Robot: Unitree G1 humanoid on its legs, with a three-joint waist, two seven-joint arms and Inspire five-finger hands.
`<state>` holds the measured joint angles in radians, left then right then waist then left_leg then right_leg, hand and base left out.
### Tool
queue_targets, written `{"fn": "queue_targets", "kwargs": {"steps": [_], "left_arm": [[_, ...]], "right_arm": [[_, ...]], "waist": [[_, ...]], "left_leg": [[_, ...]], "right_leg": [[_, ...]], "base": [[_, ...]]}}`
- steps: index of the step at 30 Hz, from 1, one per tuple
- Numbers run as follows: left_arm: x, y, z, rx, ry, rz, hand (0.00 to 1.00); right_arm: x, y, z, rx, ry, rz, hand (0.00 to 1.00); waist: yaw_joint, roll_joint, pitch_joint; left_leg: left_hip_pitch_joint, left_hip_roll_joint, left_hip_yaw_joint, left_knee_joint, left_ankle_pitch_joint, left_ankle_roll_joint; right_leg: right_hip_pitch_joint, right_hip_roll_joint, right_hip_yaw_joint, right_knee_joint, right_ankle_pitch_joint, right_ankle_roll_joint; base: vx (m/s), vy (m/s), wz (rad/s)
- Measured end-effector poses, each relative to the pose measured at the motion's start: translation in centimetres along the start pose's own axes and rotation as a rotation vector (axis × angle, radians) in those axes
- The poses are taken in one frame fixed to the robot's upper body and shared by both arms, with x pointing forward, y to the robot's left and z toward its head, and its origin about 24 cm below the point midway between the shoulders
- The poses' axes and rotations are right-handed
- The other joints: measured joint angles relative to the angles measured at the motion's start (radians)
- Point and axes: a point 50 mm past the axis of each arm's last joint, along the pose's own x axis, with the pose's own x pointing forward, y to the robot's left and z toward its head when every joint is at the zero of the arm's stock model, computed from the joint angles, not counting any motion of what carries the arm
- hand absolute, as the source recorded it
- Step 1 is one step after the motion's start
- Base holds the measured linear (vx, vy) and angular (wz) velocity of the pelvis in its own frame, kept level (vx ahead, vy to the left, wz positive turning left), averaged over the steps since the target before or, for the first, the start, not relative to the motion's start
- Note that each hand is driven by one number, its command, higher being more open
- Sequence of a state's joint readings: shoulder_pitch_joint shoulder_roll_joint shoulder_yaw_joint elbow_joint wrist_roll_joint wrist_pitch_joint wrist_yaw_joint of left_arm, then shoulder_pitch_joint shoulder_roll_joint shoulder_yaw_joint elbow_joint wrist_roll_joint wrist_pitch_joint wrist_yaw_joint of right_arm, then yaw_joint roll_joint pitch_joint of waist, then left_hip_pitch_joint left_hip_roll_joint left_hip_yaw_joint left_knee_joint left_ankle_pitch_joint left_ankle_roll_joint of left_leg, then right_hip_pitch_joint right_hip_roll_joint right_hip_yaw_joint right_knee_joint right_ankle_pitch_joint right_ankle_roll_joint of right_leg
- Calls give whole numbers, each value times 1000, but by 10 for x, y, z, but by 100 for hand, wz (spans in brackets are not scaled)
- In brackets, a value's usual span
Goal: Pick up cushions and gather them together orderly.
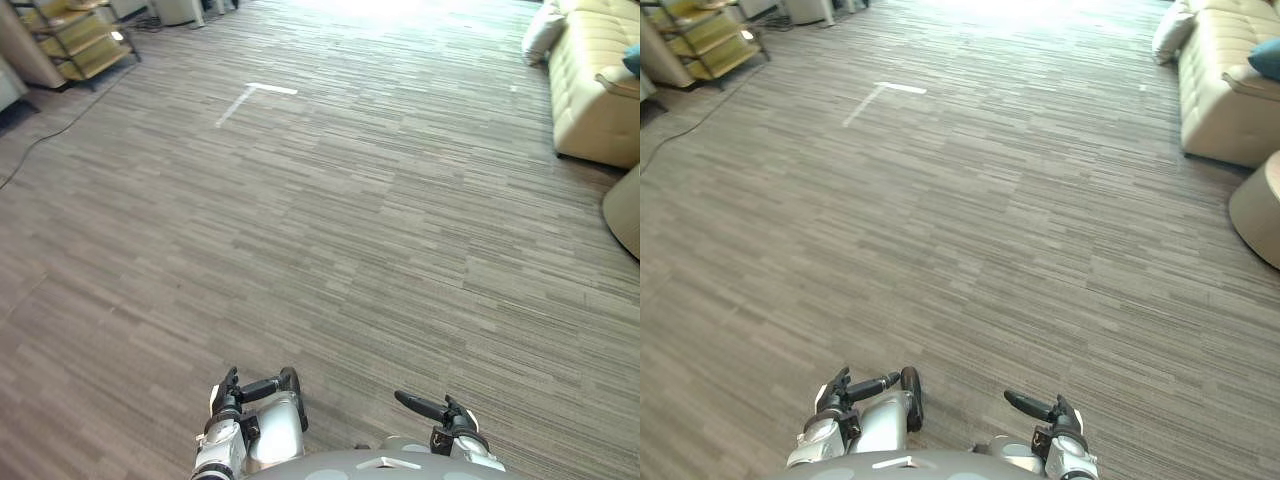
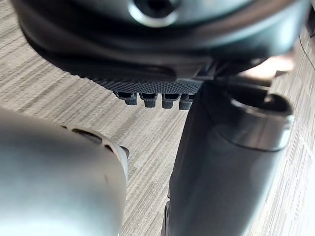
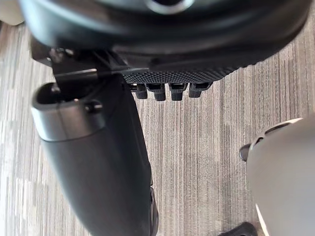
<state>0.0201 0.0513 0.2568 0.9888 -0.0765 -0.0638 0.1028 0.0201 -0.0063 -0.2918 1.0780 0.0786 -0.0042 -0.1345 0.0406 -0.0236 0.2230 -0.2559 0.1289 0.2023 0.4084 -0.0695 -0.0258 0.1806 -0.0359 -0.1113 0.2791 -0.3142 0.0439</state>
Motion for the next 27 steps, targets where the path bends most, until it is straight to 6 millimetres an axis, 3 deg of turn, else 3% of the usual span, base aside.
{"fn": "queue_targets", "kwargs": {"steps": [1, 2, 3, 5, 6, 8, 10, 12, 13, 14, 15, 16, 17, 18, 19, 20, 21, 22, 23, 24, 25, 26, 27], "left_arm": [[0, 2, 0, 1, 1, 4, 100], [1, 5, 0, 14, 7, 10, 100], [2, 9, -1, 41, 18, 15, 100], [2, 12, -4, 70, 35, 22, 100], [0, 17, -10, 89, 54, 35, 100], [0, 18, -12, 117, 59, 37, 100], [-1, 19, -15, 127, 73, 34, 100], [-1, 15, -18, 160, 97, 17, 100], [-1, 13, -18, 170, 98, 8, 100], [-1, 14, -19, 180, 101, 6, 100], [-1, 9, -20, 186, 105, -7, 100], [-1, -2, -18, 209, 97, -40, 100], [-1, -6, -18, 217, 92, -51, 100], [-2, -14, -21, 233, 95, -85, 100], [-2, -15, -19, 245, 89, -89, 100], [-2, -16, -16, 229, 75, -87, 100], [-2, -16, -16, 228, 75, -87, 100], [-1, -15, -12, 197, 57, -79, 100], [-2, -12, -8, 174, 29, -61, 100], [-1, -8, -5, 159, 7, -44, 100], [-1, -8, -1, 156, -13, -46, 100], [-1, -8, 1, 155, -20, -46, 100], [-1, -9, 3, 151, -33, -48, 100]], "right_arm": [[0, 0, 0, 0, -1, 1, 100], [0, 2, 1, -1, -3, 7, 100], [0, 5, 2, -8, -7, 17, 100], [0, 5, 4, -8, -16, 22, 100], [0, 5, 8, -31, -37, 32, 100], [1, 10, 17, -72, -79, 53, 100], [2, 12, 24, -88, -95, 57, 100], [3, 11, 37, -94, -133, 57, 100], [3, 11, 42, -96, -147, 57, 100], [3, 9, 41, -105, -143, 56, 100], [4, 7, 42, -109, -142, 50, 100], [5, 4, 49, -120, -158, 40, 100], [5, 3, 51, -114, -164, 36, 100], [6, -1, 50, -77, -156, 20, 100], [6, -2, 48, -71, -147, 15, 100], [5, -3, 44, -73, -138, 11, 100], [5, -3, 44, -72, -138, 11, 100], [4, -4, 43, -73, -140, 7, 100], [3, -3, 41, -73, -136, 10, 100], [2, 0, 33, -66, -118, 17, 100], [2, 0, 31, -66, -108, 18, 100], [2, 1, 30, -69, -104, 19, 100], [2, 3, 27, -86, -90, 26, 100]], "waist": [[0, -6, -3], [0, -22, -7], [-8, -47, -3], [-15, -45, -1], [-23, -39, -4], [-24, -28, -5], [-35, -19, 0], [-58, -1, 12], [-66, -1, 16], [-80, -18, 22], [-83, -10, 27], [-75, 21, 36], [-75, 23, 38], [-86, 25, 37], [-90, 28, 35], [-94, 37, 37], [-94, 38, 37], [-90, 52, 44], [-86, 60, 45], [-77, 47, 44], [-71, 42, 42], [-68, 41, 42], [-58, 42, 41]], "left_leg": [[6, -1, 10, 15, -23, 1], [39, -12, 31, 33, -69, 11], [112, -37, 55, 34, -118, 24], [184, -45, 59, 33, -160, 27], [273, -37, 66, 2, -190, 20], [374, -16, 90, -83, -203, 5], [426, 0, 106, -130, -200, 2], [515, 29, 127, -212, -199, -1], [544, 33, 138, -239, -199, -2], [598, 17, 135, -283, -196, -9], [625, 26, 134, -297, -193, -12], [635, 48, 134, -293, -174, -24], [637, 50, 130, -283, -158, -38], [639, 74, 96, -199, -113, -100], [609, 101, 68, -101, -99, -125], [500, 161, -7, 171, -25, -165], [494, 163, -9, 181, -19, -164], [362, 216, -53, 490, 8, -172], [282, 253, -43, 659, -18, -172], [197, 253, 4, 719, -77, -145], [132, 245, 40, 686, -114, -113], [111, 240, 52, 664, -125, -107], [49, 210, 93, 530, -160, -73]], "right_leg": [[-26, -13, 2, 70, -7, 12], [-109, -50, 0, 300, -5, 31], [-202, -129, -16, 582, 74, 91], [-240, -192, -80, 739, 86, 76], [-278, -237, -153, 822, 66, 22], [-379, -228, -212, 780, 38, -19], [-430, -203, -237, 686, 31, -27], [-516, -151, -296, 382, 65, -28], [-530, -135, -300, 219, 128, -16], [-509, -129, -290, 54, 336, -15], [-500, -115, -292, 62, 379, -99], [-517, -100, -286, 135, 317, -98], [-531, -103, -279, 179, 280, -109], [-535, -111, -275, 295, 168, -128], [-514, -101, -282, 308, 133, -127], [-458, -69, -295, 290, 95, -128], [-454, -68, -296, 289, 94, -128], [-388, -21, -296, 249, 76, -128], [-324, 14, -291, 210, 66, -132], [-236, 34, -276, 150, 54, -136], [-179, 45, -269, 95, 51, -134], [-158, 48, -266, 76, 53, -132], [-101, 51, -249, 21, 65, -120]], "base": [[395, 187, -30], [476, 217, -29], [475, 195, -22], [500, 148, -13], [697, 137, -21], [538, 47, -30], [516, -79, -21], [591, -149, -8], [557, -236, 17], [586, -253, 18], [589, -254, 1], [368, -142, -17], [567, -261, -19], [667, -328, -4], [750, -396, 2], [504, -269, 5], [464, -238, -7], [355, -160, -25], [530, -163, -41], [522, -119, -34], [523, -99, -20], [427, -52, -18], [349, -5, -19]]}}
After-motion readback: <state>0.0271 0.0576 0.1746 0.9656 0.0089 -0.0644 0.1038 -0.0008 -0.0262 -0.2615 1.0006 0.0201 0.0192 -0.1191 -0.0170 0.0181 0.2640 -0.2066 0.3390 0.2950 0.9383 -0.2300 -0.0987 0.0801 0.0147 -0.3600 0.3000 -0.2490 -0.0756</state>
